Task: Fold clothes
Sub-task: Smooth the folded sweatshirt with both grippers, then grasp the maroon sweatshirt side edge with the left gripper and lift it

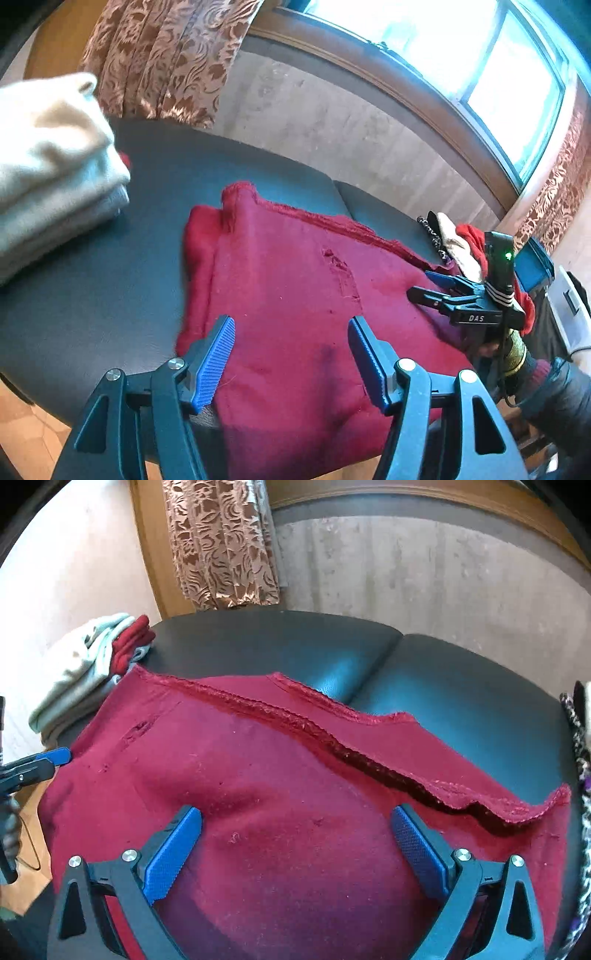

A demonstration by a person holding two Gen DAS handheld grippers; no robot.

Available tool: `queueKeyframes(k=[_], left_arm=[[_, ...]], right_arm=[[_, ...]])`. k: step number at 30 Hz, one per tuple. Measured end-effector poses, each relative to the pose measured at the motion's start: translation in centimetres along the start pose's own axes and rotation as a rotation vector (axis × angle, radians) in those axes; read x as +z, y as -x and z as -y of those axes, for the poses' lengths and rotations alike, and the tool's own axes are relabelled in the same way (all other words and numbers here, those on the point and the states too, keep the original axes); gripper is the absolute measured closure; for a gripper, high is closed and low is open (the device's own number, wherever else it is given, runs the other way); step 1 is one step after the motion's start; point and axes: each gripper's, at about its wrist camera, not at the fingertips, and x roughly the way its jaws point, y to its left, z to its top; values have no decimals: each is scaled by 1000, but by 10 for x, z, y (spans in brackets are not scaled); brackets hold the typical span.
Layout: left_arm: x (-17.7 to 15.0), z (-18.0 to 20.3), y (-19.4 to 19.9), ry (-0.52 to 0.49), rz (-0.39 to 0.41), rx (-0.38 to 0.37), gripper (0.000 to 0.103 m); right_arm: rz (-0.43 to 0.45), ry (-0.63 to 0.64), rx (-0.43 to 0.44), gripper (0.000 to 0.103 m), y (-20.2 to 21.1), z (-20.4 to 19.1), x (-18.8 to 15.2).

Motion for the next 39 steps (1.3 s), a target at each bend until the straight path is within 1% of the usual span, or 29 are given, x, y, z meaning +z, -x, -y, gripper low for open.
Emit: queueKeyframes(k=[3,5,9,12,16,20,24,25,27,29,30,31,32,33,34,35,36,38,39], left_arm=[[7,-7,4,42,25,14,37],[10,-15,5,68,31,4,35],[17,-27,-4,70,-11,17,34],[20,-35,-10,104,-26,-15,34],[22,-42,-20,143,-51,-44,32],[26,-49,-38,151,-100,-36,31],[33,-52,-48,151,-108,-45,31],[35,-52,-51,150,-113,-47,30],[39,-51,-57,158,-117,-59,24],[41,-51,-60,179,-116,-76,17],[42,-50,-62,186,-117,-81,16],[43,-48,-62,176,-122,-64,16],[44,-45,-63,167,-128,-48,18],[45,-42,-64,155,-135,-31,24],[46,-38,-66,134,-152,-12,60],[48,-37,-69,137,-179,-1,75],[51,-39,-70,176,-200,-15,76],[59,-42,-69,196,-199,3,78],[65,-42,-68,191,-192,16,79]], right_arm=[[8,-3,1,0,2,0,-2],[10,-4,2,0,2,2,-4],[16,-9,8,0,1,2,-7],[19,-12,13,0,-1,1,0],[24,-18,22,0,0,3,0],[33,-33,42,0,1,6,-1],[43,-47,60,0,2,8,-1],[45,-51,64,0,2,9,-1],[49,-57,72,0,3,10,-1],[50,-60,75,0,3,10,-1],[50,-61,75,0,3,9,-1],[49,-62,74,0,3,9,-1],[47,-62,74,0,3,9,-1],[42,-59,69,0,2,8,-1],[32,-48,53,0,1,5,0],[23,-36,38,0,0,2,1],[12,-22,21,0,-1,-1,1],[-18,19,-18,0,-5,-8,3],[-33,28,-15,0,-5,-9,4]])
